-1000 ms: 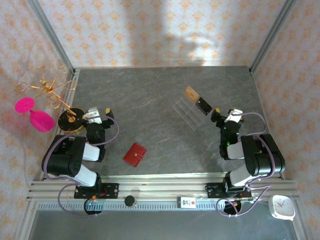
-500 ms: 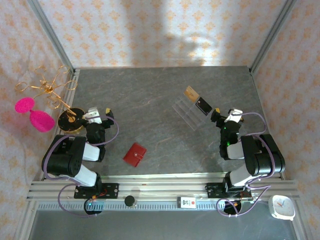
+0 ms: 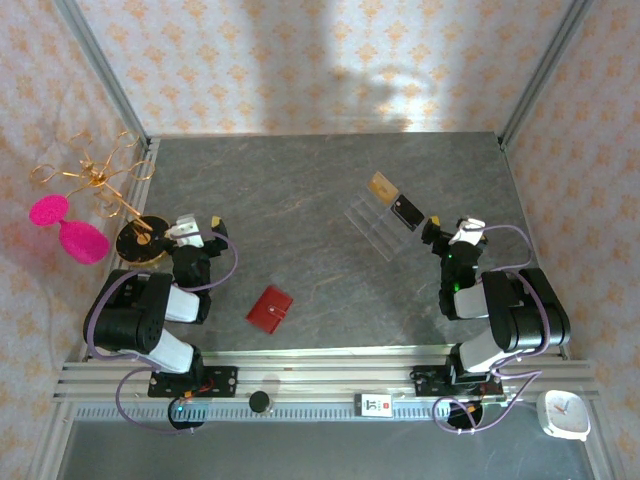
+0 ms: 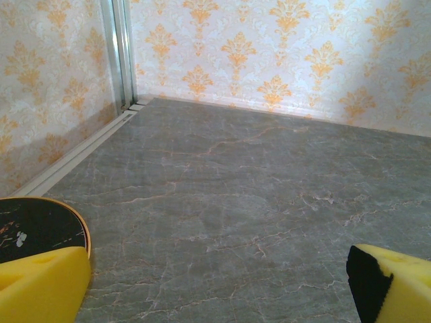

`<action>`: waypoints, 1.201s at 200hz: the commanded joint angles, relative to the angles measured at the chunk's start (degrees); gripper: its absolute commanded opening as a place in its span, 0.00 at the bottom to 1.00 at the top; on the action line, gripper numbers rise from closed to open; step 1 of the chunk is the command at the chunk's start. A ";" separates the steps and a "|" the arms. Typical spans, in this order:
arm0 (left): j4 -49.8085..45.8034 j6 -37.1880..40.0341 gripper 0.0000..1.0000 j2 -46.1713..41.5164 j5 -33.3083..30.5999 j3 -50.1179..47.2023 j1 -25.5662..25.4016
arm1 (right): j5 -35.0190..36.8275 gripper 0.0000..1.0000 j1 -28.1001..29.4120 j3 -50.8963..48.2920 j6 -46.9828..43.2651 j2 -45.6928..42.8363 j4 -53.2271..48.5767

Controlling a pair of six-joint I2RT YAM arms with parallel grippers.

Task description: Take the credit cards out of the card holder

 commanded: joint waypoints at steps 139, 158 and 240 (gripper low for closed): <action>-21.27 -4.26 0.99 -14.51 -9.10 9.64 -1.80 | 21.94 1.00 -1.43 13.89 17.73 -15.36 -36.58; -18.45 -11.61 0.99 -19.94 -9.71 8.95 -1.76 | 36.26 1.00 -1.73 16.21 41.85 -16.98 -50.68; -11.39 -56.03 0.99 -26.05 4.07 3.39 3.34 | 4.17 0.96 -2.65 22.13 39.31 -20.92 -65.62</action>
